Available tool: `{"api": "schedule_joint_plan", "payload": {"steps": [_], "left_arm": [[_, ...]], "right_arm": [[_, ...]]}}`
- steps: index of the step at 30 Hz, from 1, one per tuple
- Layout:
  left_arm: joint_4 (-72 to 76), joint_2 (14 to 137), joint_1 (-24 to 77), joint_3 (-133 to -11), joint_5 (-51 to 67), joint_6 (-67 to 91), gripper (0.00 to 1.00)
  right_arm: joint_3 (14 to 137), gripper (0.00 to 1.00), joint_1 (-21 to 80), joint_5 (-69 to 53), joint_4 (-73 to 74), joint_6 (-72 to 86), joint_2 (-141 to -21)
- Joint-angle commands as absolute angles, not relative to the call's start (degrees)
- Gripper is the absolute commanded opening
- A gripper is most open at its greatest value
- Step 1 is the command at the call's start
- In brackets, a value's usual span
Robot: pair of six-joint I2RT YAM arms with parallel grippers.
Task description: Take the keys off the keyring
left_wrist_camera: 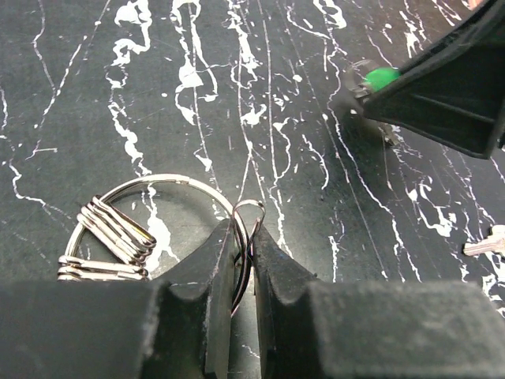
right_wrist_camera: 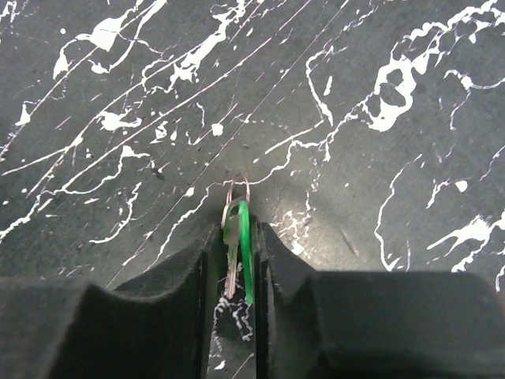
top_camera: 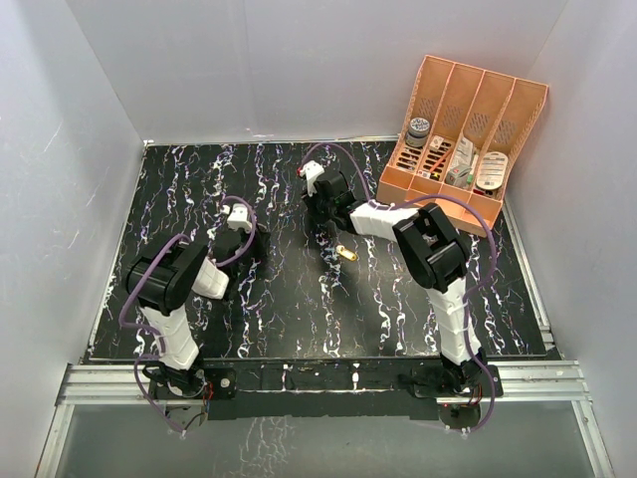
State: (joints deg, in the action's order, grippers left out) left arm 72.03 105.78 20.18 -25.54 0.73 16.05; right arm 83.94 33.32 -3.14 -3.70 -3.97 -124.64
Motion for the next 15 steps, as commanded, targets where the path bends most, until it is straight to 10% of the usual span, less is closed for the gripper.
{"api": "schedule_joint_plan", "payload": {"steps": [1, 9, 13, 15], "left_arm": [[74.5, 104.7, 20.0, -26.6, 4.0, 17.8, 0.17], [71.5, 97.2, 20.0, -24.2, 1.7, 15.7, 0.55], [67.7, 90.3, 20.0, -23.2, -0.1, 13.7, 0.97], [63.9, 86.4, 20.0, -23.2, -1.2, 12.5, 0.99]], "right_arm": [[87.0, 0.27, 32.8, -3.0, -6.7, -3.8, -124.9], [84.9, 0.46, 32.9, -3.5, -9.3, -3.9, -121.3], [83.4, 0.47, 32.8, -2.7, -11.0, -3.7, -117.6], [81.6, 0.47, 32.8, -1.8, -12.5, -3.6, -114.7]]}}
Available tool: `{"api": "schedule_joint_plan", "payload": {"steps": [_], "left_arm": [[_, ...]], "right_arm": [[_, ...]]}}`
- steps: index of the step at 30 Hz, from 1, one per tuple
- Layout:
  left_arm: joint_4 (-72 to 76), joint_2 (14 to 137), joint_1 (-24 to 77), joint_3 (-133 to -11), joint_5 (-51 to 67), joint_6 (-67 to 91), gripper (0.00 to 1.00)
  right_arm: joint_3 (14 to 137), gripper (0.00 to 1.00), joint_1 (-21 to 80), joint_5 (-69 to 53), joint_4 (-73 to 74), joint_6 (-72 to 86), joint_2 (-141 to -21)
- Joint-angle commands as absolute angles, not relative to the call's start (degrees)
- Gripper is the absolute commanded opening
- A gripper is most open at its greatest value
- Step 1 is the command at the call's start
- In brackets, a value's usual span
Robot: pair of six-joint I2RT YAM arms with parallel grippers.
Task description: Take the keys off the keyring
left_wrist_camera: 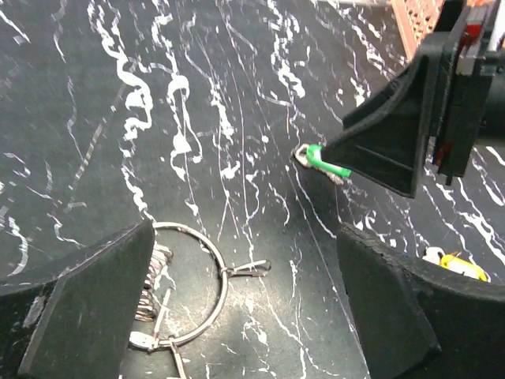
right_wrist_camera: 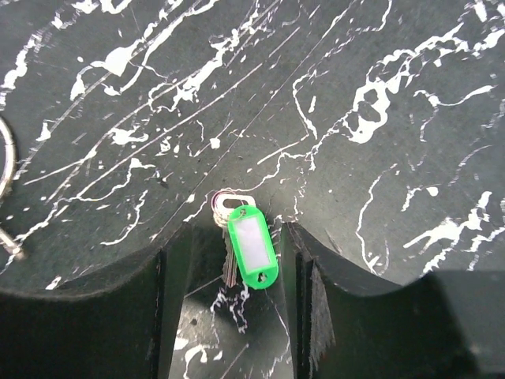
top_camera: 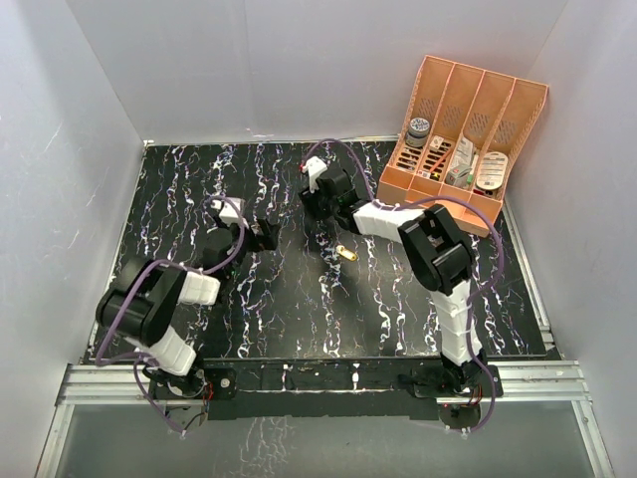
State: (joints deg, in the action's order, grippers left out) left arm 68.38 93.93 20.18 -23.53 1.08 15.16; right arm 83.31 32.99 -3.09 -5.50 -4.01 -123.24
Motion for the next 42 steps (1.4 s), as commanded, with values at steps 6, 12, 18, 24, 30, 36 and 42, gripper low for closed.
{"api": "schedule_joint_plan", "payload": {"steps": [6, 12, 18, 24, 30, 36, 42], "left_arm": [[44.0, 76.0, 20.0, -27.6, -8.4, 10.9, 0.99], [30.3, 69.7, 20.1, -31.6, -12.2, 7.9, 0.99], [26.4, 63.7, 20.2, -30.8, -22.5, 10.0, 0.99], [26.9, 56.0, 20.5, -27.0, -29.2, 9.4, 0.99], [26.9, 51.6, 20.7, -24.5, -35.6, 8.6, 0.99], [26.4, 49.9, 20.8, -23.9, -37.6, 9.1, 0.99], [26.5, 49.1, 20.7, -23.4, -38.7, 9.1, 0.99]], "right_arm": [[71.9, 0.49, 32.8, 2.8, -18.8, -3.3, -102.9], [55.9, 0.57, 32.8, 11.6, -30.0, -2.5, -87.3], [44.4, 0.64, 32.9, 19.9, -35.3, -2.3, -74.1], [34.7, 0.69, 32.9, 26.5, -40.6, -2.0, -65.8], [26.3, 0.98, 32.9, 33.8, -48.0, -2.8, -60.6], [23.8, 0.98, 32.8, 42.4, -53.7, -5.1, -60.2], [22.4, 0.98, 32.8, 43.6, -56.1, -6.3, -59.8]]}}
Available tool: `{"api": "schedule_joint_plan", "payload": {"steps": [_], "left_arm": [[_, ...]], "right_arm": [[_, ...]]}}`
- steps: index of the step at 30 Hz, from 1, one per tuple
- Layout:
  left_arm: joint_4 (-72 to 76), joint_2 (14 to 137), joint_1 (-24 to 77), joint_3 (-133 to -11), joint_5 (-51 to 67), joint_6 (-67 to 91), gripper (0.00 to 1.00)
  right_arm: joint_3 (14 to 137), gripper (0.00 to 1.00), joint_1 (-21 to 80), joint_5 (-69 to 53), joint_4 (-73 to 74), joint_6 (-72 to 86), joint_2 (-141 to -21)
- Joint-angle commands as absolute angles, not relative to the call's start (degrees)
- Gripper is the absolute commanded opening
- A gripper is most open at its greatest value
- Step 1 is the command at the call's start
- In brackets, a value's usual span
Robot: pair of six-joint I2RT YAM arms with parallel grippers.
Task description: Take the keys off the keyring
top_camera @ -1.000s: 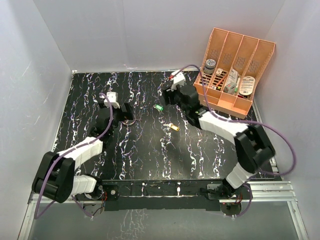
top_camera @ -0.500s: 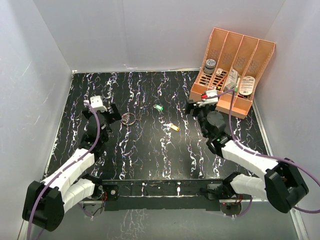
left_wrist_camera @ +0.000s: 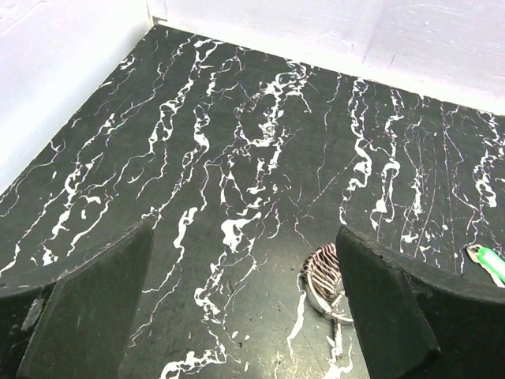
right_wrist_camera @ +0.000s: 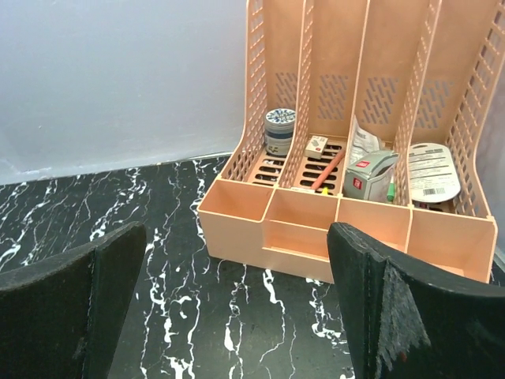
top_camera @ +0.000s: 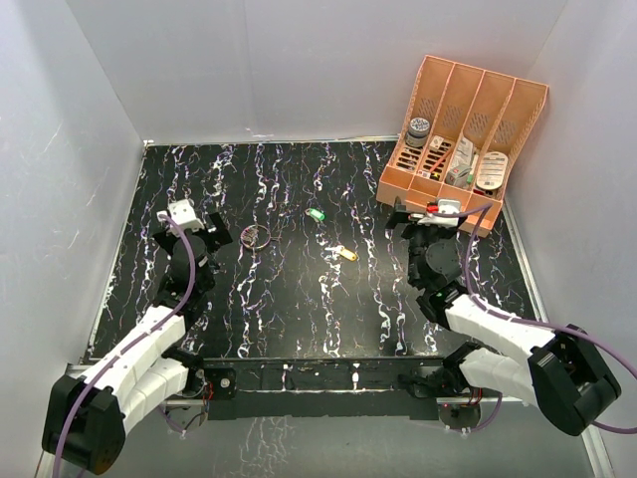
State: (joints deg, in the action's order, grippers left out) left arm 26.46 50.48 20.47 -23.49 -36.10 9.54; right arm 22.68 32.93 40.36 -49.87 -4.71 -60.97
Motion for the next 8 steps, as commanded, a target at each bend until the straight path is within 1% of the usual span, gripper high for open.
{"api": "schedule_joint_plan", "payload": {"steps": [1, 5, 8], "left_arm": [[26.2, 49.3, 20.7, -23.5, -39.3, 9.2, 0.99], [26.3, 49.5, 20.8, -23.1, -40.5, 9.2, 0.99], [26.9, 49.8, 20.7, -23.1, -39.1, 9.1, 0.99]], "right_arm": [[22.5, 0.98, 32.8, 43.6, -56.2, -6.5, -60.1], [23.0, 0.98, 32.8, 43.3, -56.0, -6.9, -60.3], [23.2, 0.98, 32.9, 43.0, -55.7, -7.1, -60.1]]}}
